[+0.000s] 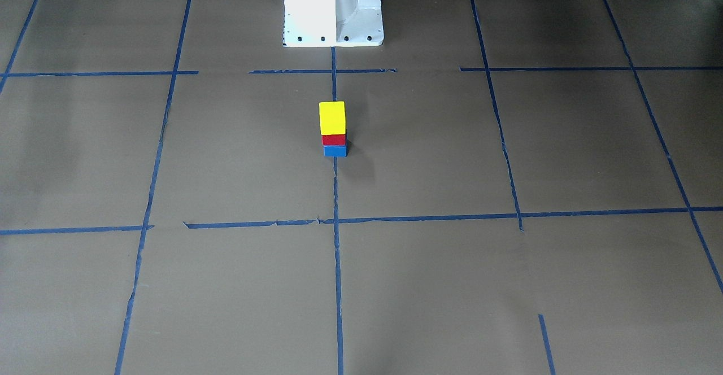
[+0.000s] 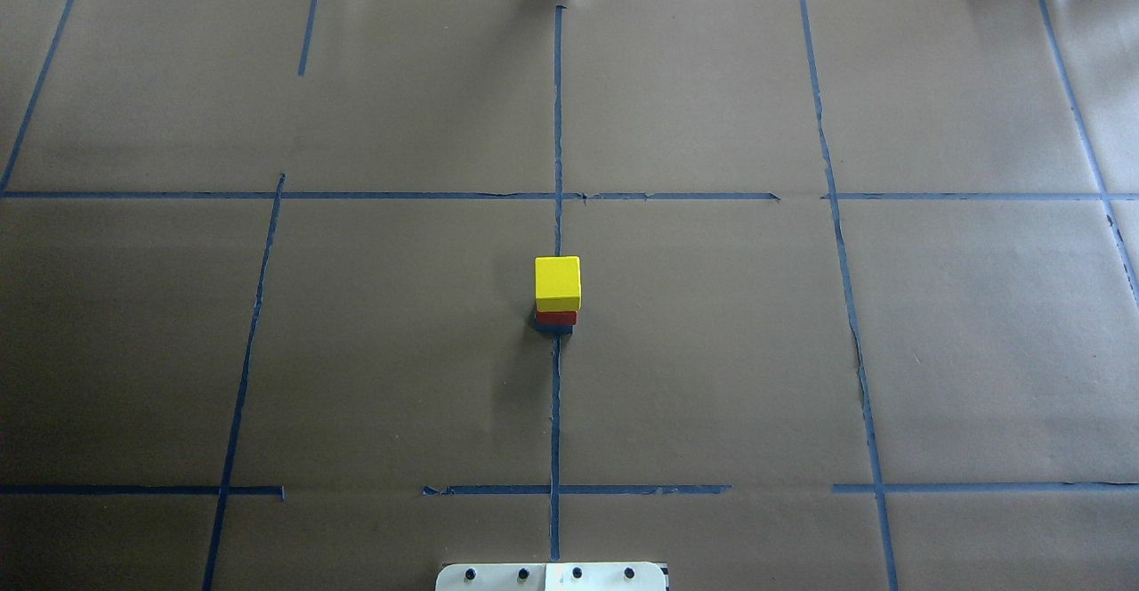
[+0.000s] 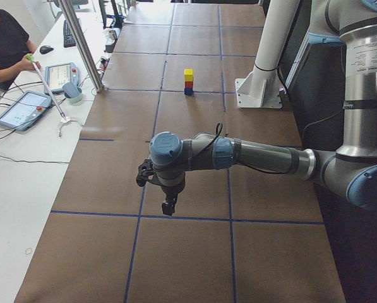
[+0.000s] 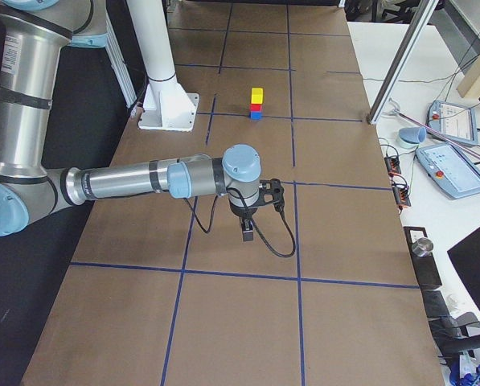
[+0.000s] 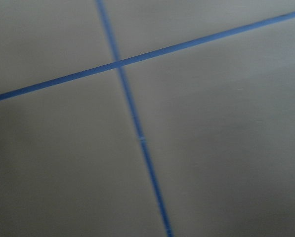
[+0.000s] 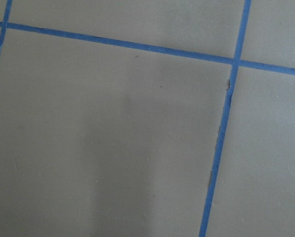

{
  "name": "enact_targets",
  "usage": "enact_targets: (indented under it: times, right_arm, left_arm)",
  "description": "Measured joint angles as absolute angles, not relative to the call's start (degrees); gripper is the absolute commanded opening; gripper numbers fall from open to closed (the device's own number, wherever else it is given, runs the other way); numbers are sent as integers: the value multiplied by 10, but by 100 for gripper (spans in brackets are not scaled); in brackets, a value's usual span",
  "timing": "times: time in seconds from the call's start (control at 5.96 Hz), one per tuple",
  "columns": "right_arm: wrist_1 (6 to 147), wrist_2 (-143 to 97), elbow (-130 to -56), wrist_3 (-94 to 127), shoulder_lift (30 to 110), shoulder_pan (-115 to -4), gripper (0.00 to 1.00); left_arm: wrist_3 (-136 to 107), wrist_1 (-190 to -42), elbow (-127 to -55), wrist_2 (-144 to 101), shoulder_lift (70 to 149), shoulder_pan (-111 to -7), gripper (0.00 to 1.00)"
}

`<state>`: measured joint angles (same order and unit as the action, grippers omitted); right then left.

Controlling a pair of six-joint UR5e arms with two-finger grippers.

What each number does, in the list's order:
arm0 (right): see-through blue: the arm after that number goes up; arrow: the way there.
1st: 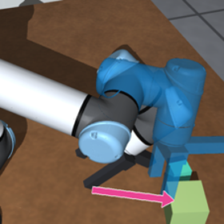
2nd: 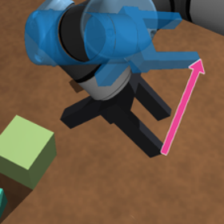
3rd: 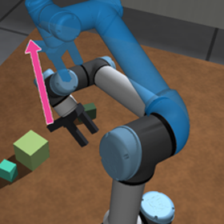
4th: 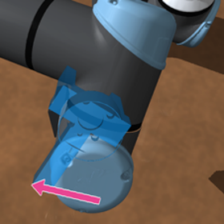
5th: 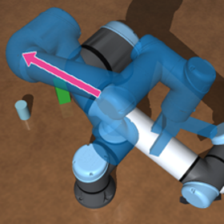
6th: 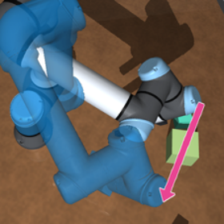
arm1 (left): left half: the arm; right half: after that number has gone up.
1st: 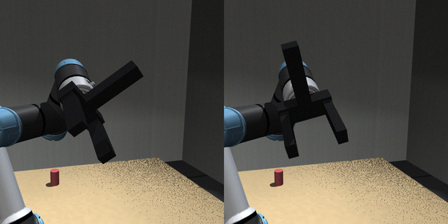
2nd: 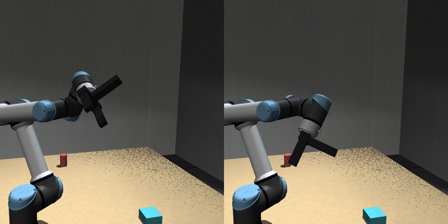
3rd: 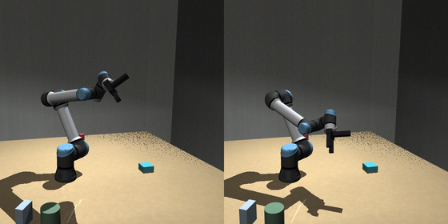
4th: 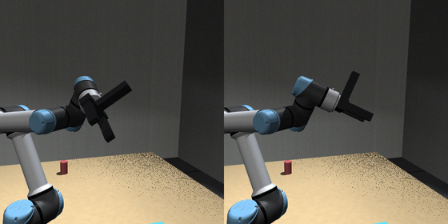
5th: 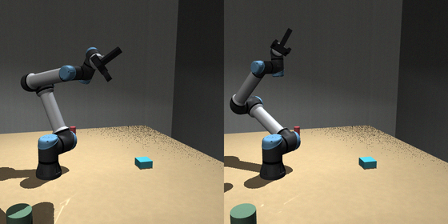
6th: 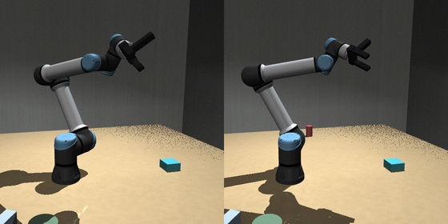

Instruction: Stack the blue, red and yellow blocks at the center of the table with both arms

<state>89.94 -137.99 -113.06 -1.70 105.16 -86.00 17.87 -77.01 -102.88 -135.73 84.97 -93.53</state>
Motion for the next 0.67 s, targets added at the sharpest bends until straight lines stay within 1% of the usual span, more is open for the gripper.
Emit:
enact_targets:
  times: [0.34, 0.67]
  right_arm:
    - [903, -1384, -1131, -29, 1066, -877, 100]
    - [903, -1385, -1128, -29, 1058, -886, 100]
  left_arm:
    - [135, -770, -1018, -1355, 861, -940, 100]
    - [108, -771, -1020, -1354, 865, -938, 100]
